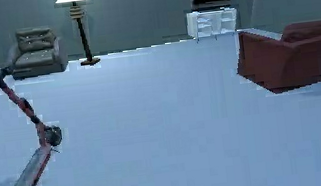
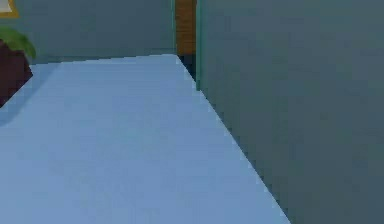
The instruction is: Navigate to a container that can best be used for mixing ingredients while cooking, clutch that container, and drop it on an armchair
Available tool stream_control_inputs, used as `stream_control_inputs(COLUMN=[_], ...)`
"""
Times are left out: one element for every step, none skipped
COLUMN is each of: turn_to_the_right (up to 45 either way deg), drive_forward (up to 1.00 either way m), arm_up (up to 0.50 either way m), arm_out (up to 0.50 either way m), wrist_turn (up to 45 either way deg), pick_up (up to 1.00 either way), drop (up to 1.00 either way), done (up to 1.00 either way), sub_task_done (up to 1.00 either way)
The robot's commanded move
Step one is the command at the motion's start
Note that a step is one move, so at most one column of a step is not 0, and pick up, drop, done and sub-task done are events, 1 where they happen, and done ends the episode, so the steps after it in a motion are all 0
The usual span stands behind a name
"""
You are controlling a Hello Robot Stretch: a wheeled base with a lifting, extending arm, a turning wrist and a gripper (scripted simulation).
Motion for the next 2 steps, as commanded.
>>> stream_control_inputs(turn_to_the_right=[45.0, 3.0], drive_forward=[0.00, 0.00], arm_up=[0.00, 0.00], arm_out=[0.00, 0.00], wrist_turn=[0.0, 0.0], pick_up=[0.00, 0.00], drop=[0.00, 0.00], done=[0.00, 0.00], sub_task_done=[0.00, 0.00])
